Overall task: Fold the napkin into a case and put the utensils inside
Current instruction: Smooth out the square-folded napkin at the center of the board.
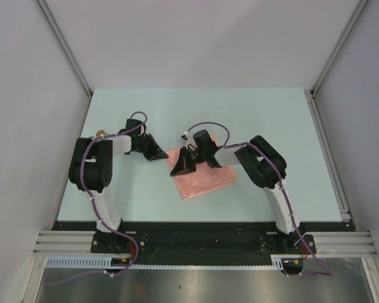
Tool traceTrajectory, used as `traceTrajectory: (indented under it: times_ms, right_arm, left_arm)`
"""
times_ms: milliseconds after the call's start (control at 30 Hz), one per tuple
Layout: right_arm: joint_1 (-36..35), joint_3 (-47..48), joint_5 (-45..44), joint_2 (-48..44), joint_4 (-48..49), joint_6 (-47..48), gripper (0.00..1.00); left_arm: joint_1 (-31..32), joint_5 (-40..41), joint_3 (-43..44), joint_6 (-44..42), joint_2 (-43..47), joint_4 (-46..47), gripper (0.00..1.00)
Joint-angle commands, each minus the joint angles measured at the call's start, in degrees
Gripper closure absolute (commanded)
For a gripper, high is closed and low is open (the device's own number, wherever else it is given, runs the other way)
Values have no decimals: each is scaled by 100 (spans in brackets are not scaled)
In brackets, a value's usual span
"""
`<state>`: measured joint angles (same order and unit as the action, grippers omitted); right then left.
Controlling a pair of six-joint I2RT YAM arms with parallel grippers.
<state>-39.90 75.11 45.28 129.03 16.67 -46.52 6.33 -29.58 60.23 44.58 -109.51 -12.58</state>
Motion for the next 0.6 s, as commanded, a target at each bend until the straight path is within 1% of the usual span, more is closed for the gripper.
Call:
traceTrajectory:
  times_ms: [0, 333, 567]
  right_arm:
    - [-53, -198, 131, -10, 407, -59, 100]
    - [-132, -628, 130, -308, 285, 117, 100]
    - [-229, -1182, 148, -651, 557, -15, 100]
  left_arm:
    - [-88, 462, 86, -107, -26, -219, 96]
    - [-88, 541, 86, -134, -70, -245, 96]
    - [-88, 585, 121, -125, -88, -254, 96]
